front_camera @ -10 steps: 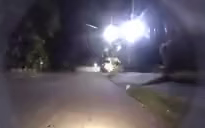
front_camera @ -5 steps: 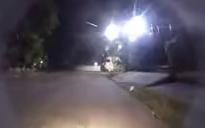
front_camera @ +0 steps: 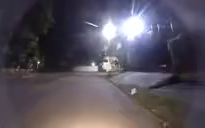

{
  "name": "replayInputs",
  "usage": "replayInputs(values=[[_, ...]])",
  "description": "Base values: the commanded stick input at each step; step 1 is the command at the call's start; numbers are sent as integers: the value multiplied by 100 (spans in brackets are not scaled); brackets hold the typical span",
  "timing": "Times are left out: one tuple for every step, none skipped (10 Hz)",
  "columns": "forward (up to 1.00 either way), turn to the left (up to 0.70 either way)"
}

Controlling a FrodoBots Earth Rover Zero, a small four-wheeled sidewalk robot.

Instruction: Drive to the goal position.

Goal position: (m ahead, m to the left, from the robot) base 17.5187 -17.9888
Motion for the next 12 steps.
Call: replayInputs(values=[[70, 0], [70, 0], [70, 0], [70, 0], [70, 0], [70, 0], [70, 0], [70, 0], [70, 0], [70, 0], [70, 0], [70, 0]])
